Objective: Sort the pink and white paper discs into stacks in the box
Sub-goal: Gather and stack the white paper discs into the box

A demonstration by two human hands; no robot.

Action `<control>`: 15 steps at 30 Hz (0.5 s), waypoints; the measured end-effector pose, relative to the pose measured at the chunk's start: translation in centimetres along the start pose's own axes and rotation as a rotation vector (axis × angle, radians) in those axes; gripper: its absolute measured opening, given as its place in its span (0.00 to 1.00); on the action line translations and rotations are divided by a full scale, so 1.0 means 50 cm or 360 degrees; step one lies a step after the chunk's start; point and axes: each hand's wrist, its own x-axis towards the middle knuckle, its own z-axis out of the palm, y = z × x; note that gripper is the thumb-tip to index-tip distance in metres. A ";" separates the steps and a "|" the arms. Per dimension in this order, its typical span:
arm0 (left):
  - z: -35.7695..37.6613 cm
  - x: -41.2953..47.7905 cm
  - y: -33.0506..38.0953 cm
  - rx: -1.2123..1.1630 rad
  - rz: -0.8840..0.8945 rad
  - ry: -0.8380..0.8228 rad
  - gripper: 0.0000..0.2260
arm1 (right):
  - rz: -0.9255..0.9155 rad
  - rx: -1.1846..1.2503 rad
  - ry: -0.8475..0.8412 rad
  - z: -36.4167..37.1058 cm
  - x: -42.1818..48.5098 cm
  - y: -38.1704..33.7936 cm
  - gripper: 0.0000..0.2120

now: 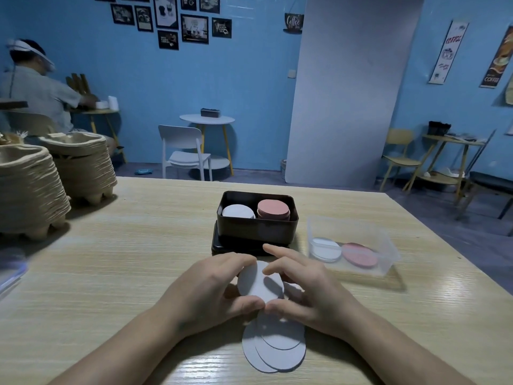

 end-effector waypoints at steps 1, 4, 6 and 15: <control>0.001 0.000 -0.002 -0.0035 -0.0006 -0.0033 0.26 | -0.0017 -0.0007 0.0006 0.001 0.000 0.001 0.17; 0.001 -0.003 -0.006 -0.0126 -0.0014 -0.0093 0.26 | -0.0057 0.0004 0.0045 0.003 -0.001 0.003 0.14; -0.002 -0.005 -0.009 -0.0187 -0.0035 -0.0080 0.23 | -0.0053 0.0017 0.0090 -0.001 -0.002 0.001 0.15; -0.004 0.002 -0.001 -0.0247 0.0023 -0.0044 0.15 | -0.0110 -0.0001 0.0041 -0.002 0.000 0.000 0.17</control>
